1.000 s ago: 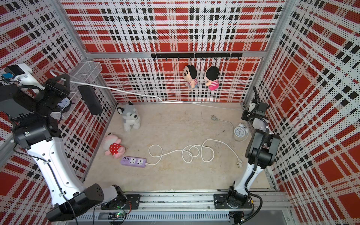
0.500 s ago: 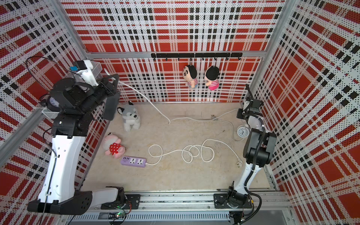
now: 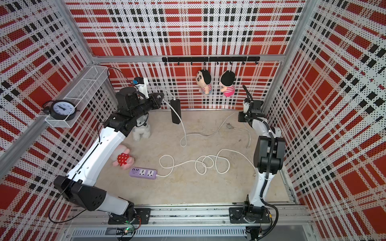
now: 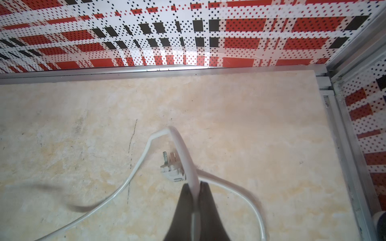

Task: Unwrap the cord wrapped around the power strip
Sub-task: Unwrap the power cord at the center of the board.

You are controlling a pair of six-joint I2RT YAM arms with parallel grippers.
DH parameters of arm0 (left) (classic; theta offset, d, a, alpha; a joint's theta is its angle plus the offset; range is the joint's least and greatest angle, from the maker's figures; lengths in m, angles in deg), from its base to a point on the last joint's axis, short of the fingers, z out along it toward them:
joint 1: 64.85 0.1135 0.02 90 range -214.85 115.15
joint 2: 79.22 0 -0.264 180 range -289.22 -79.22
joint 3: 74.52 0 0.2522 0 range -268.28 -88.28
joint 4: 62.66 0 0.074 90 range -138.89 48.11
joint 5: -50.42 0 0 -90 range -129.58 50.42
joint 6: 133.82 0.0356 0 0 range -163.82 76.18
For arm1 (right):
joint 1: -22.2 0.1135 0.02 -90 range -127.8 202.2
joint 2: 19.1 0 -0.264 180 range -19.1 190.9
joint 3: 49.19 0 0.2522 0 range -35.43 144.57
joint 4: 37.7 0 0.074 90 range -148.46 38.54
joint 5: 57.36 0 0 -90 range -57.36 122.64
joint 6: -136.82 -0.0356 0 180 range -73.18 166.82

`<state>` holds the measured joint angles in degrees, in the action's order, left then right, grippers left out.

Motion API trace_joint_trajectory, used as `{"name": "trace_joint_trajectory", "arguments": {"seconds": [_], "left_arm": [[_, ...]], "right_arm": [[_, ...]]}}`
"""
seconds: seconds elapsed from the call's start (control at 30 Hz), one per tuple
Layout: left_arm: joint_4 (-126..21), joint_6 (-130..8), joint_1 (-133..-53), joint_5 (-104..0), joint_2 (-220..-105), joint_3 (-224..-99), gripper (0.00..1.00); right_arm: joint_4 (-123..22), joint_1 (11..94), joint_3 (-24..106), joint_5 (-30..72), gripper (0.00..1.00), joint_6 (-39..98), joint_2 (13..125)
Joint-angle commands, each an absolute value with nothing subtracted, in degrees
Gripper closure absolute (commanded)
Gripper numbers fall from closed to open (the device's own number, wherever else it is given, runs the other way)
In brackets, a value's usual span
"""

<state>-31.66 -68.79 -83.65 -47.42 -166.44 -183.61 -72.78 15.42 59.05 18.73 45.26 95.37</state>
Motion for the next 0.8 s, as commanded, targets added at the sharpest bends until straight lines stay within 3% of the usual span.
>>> {"name": "trace_joint_trajectory", "arguments": {"seconds": [0.0,0.27,0.77], "left_arm": [[-39.9,-67.0,-83.5,-45.8,-167.7,-182.7,1.0],[-44.5,-65.3,-81.3,-48.4,-173.4,-179.0,1.0],[-43.5,-54.4,-79.6,-44.2,-189.4,-192.6,1.0]], "right_arm": [[-73.8,16.3,60.8,17.6,1.0,45.9,96.2],[-74.4,17.1,60.4,17.3,1.0,46.3,96.2],[-75.5,17.6,60.6,16.7,1.0,46.8,96.3]]}}
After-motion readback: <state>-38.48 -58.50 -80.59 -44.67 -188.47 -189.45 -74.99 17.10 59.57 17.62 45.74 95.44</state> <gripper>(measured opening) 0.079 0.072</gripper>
